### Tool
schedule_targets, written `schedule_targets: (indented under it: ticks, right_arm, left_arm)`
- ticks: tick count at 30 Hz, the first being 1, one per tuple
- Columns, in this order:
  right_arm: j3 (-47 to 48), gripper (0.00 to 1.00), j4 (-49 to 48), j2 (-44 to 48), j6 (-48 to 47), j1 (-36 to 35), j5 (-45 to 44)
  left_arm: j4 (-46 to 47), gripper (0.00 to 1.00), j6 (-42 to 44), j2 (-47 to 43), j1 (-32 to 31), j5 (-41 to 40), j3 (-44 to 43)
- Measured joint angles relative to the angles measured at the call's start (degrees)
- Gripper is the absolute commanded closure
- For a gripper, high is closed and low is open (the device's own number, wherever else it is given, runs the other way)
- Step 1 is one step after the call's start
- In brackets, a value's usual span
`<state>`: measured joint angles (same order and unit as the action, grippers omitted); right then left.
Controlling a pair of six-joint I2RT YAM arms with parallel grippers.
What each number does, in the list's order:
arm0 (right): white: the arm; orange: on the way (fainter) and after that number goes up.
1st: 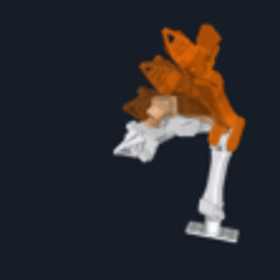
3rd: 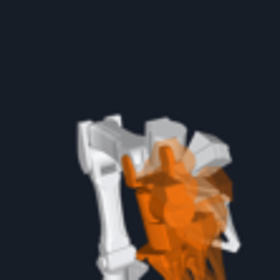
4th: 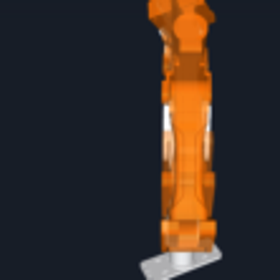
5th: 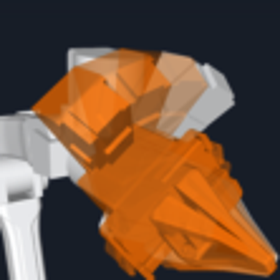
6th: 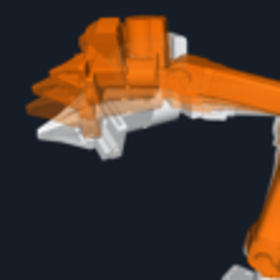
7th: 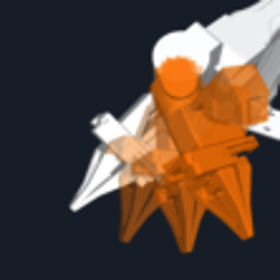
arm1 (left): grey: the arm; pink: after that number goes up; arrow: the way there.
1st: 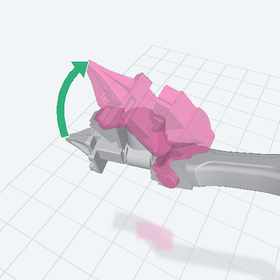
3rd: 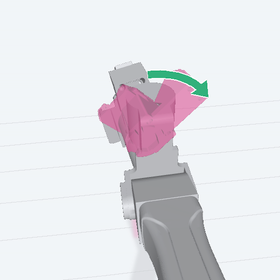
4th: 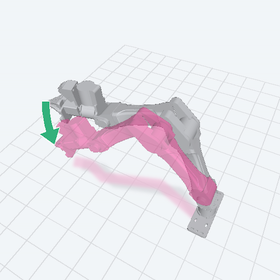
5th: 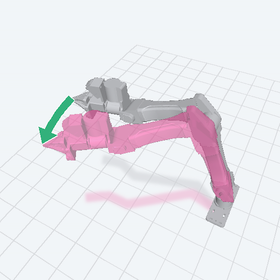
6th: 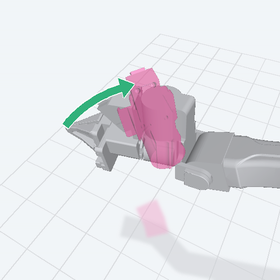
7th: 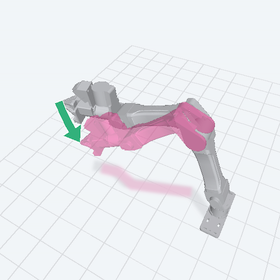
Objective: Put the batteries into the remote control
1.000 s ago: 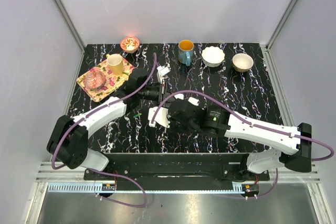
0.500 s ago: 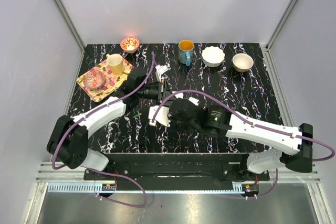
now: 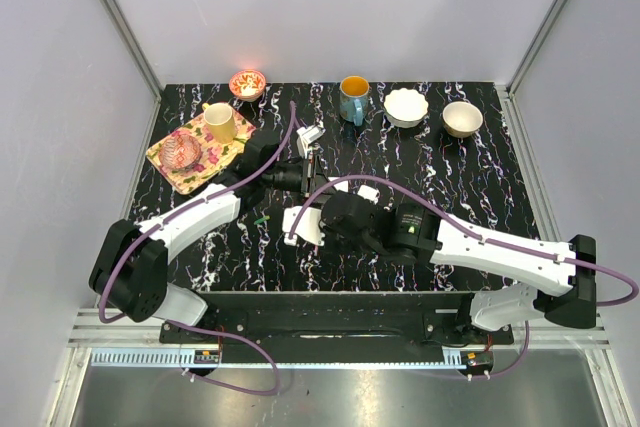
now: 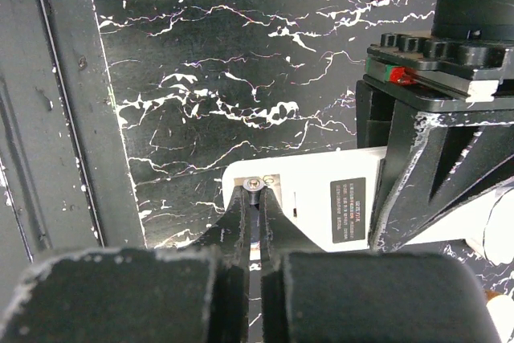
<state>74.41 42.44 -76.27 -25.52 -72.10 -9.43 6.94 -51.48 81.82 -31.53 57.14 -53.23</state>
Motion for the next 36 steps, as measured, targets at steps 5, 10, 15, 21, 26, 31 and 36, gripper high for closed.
schedule_targets:
  ticks: [5,10,15,21,26,31,36]
  right_arm:
    - [0.0,1.00,0.6,0.0,-0.3,-0.7,-0.5]
    - [-0.1,1.00,0.9,0.2,-0.5,-1.0,-0.7]
    - [-0.4,1.00,0.7,0.7,-0.8,-1.3,-0.9]
    - [-0.5,1.00,0.5,0.8,-1.2,-1.4,-1.0]
    - [-0.8,1.00,0.2,0.7,-1.3,-1.4,-1.1]
    - [-0.8,0.91,0.1,0.2,-1.3,-1.4,-1.6]
    - [-0.8,0.87,0.1,0.1,-1.2,-1.5,-1.9]
  left_arm:
    - [-1.0,1.00,0.0,0.0,0.1,0.1,-0.1]
    - [-1.6,1.00,0.2,0.0,0.2,0.2,-0.4]
    - [-3.0,1.00,0.5,0.0,0.2,0.4,-1.2]
    - [-3.9,1.00,0.7,0.1,0.2,0.4,-1.6]
    - [-4.1,1.00,1.0,0.1,0.2,0.3,-1.6]
    - [-4.1,1.00,1.5,0.1,0.2,0.0,-1.6]
    - [-3.8,1.00,1.6,0.1,0.2,-0.3,-1.6]
